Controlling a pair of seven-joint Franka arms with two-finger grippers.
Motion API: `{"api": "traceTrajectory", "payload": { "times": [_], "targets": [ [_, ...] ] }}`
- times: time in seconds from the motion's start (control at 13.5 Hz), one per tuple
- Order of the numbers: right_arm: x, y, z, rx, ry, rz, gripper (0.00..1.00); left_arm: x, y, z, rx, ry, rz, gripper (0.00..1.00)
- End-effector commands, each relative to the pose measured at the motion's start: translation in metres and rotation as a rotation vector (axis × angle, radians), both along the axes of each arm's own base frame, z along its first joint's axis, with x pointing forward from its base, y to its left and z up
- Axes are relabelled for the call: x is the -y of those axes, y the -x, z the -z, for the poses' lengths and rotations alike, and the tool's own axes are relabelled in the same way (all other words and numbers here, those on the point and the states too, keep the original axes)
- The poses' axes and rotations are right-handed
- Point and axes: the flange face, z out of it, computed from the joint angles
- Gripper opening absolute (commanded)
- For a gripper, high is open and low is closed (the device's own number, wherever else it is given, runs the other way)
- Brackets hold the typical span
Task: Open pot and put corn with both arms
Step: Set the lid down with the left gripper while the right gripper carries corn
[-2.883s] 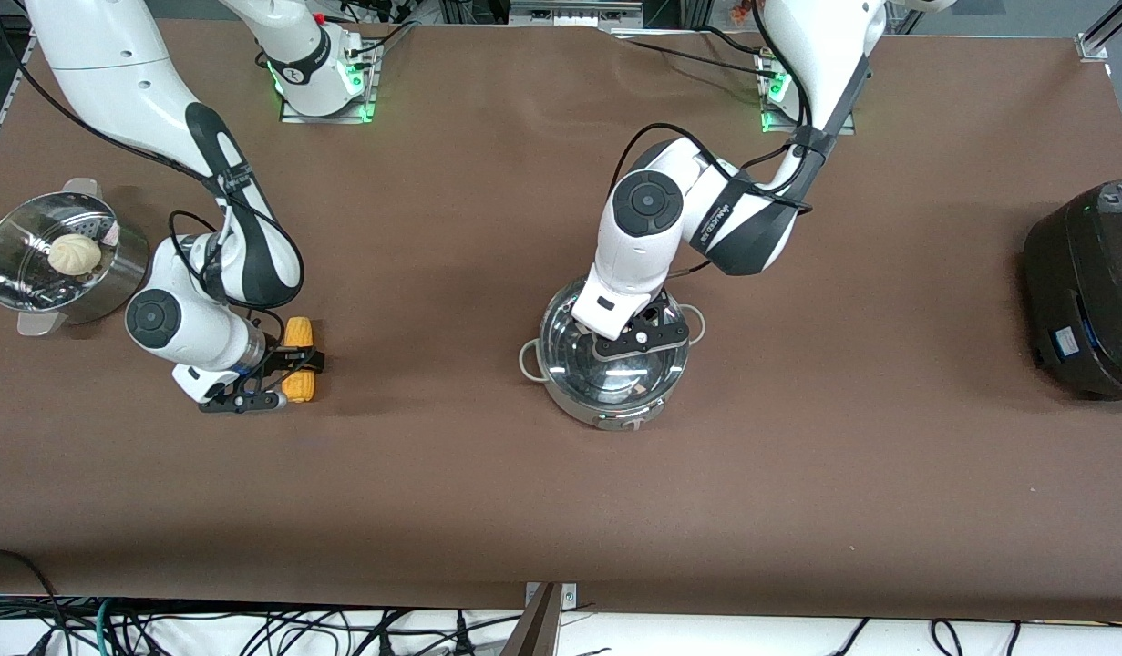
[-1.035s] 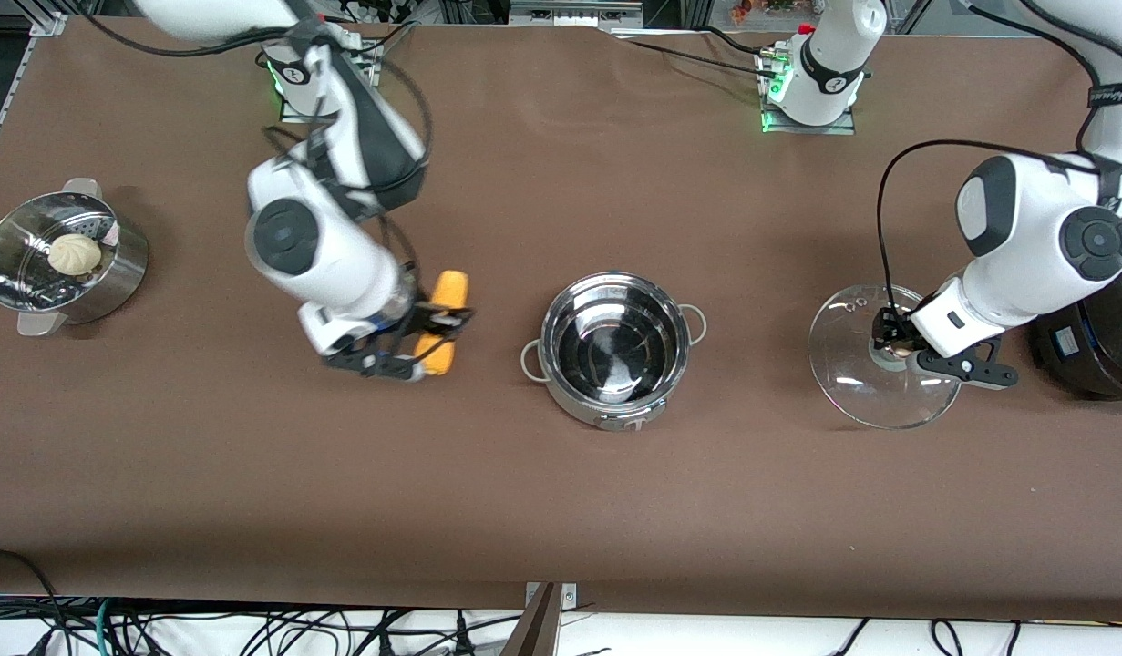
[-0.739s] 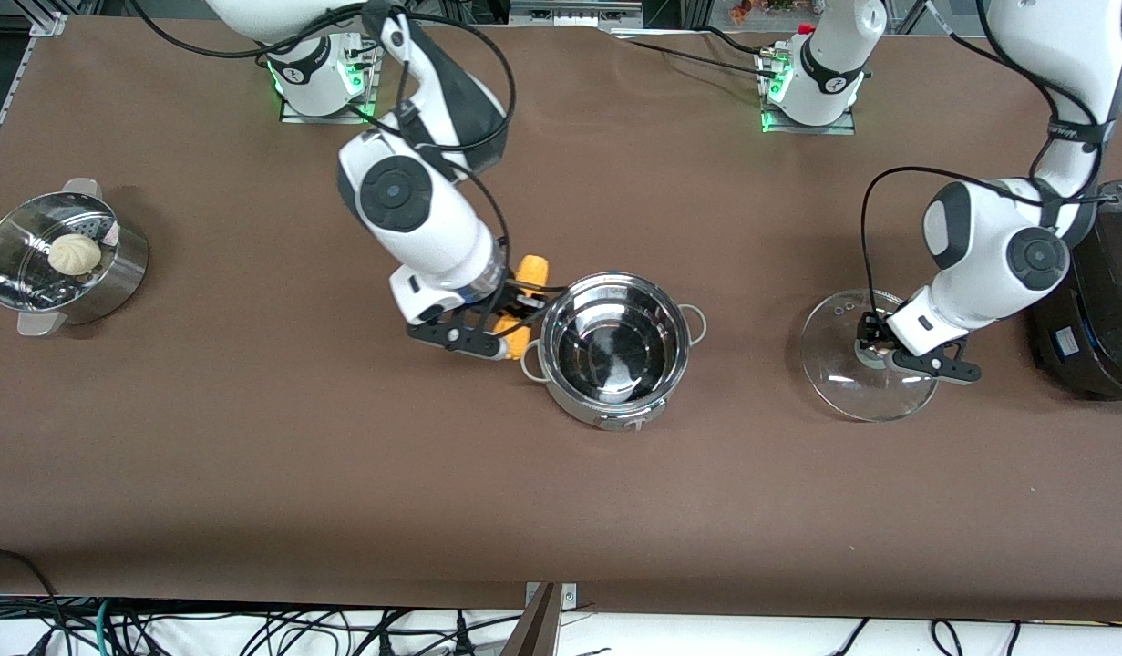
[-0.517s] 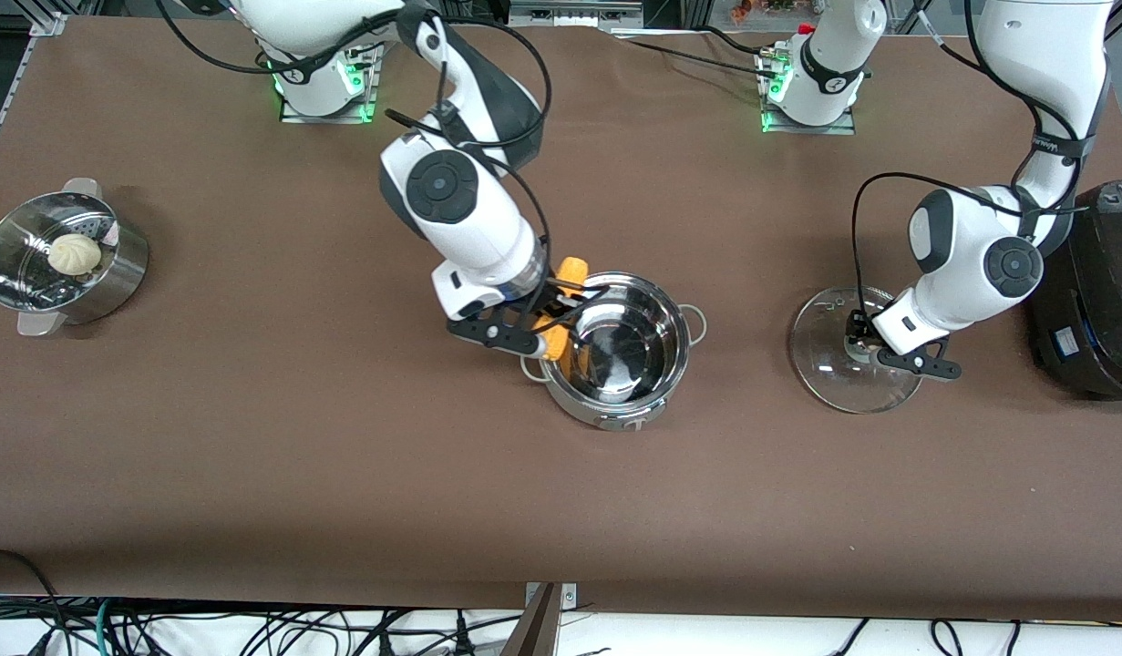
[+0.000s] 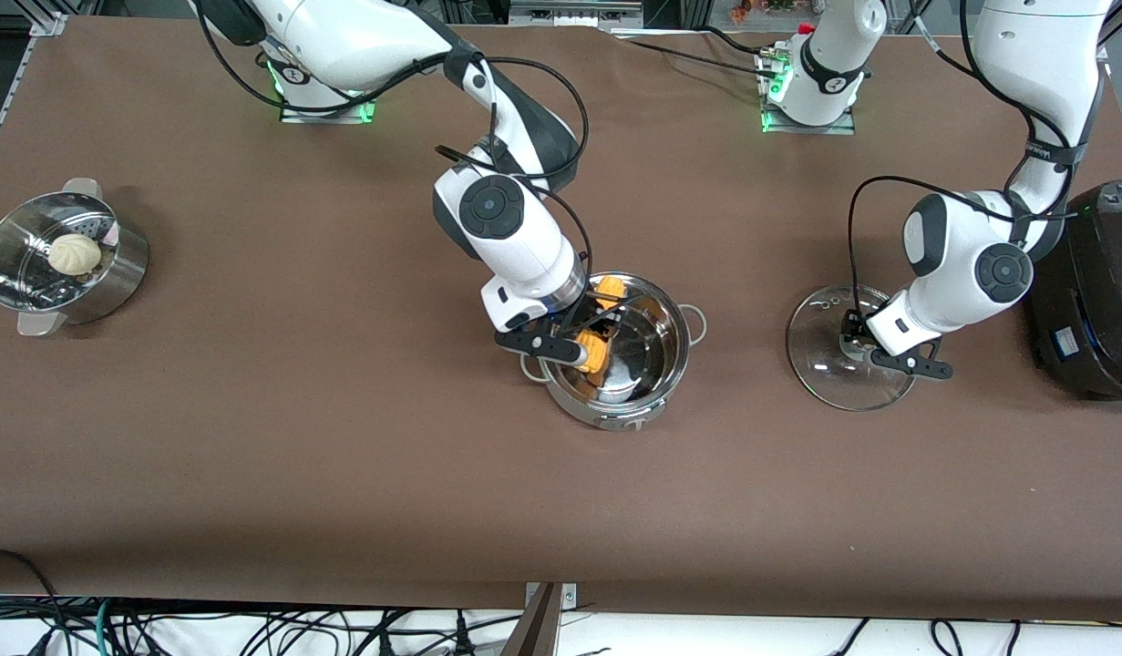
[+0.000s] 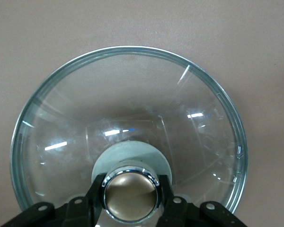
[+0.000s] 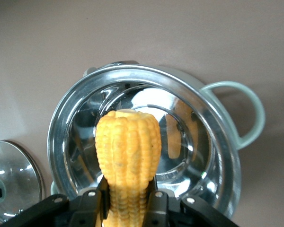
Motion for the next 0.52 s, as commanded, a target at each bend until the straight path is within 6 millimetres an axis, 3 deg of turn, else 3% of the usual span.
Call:
{"api": "traceTrajectory", "payload": {
  "times": [0.0, 0.22, 0.44],
  "targets": [
    [-0.017, 0.002, 0.013, 0.025, -0.007, 0.001, 0.28, -0.001, 0.002, -0.007, 0.015, 0.013, 0.003, 1.0],
    [-0.018, 0.003, 0.026, 0.033, 0.007, -0.016, 0.3, -0.001, 0.004, -0.015, 0.013, 0.014, -0.003, 1.0],
    [-0.017, 0.002, 0.032, 0.094, 0.071, -0.08, 0.3, -0.003, 0.026, -0.034, -0.028, 0.019, -0.006, 1.0]
  ]
}}
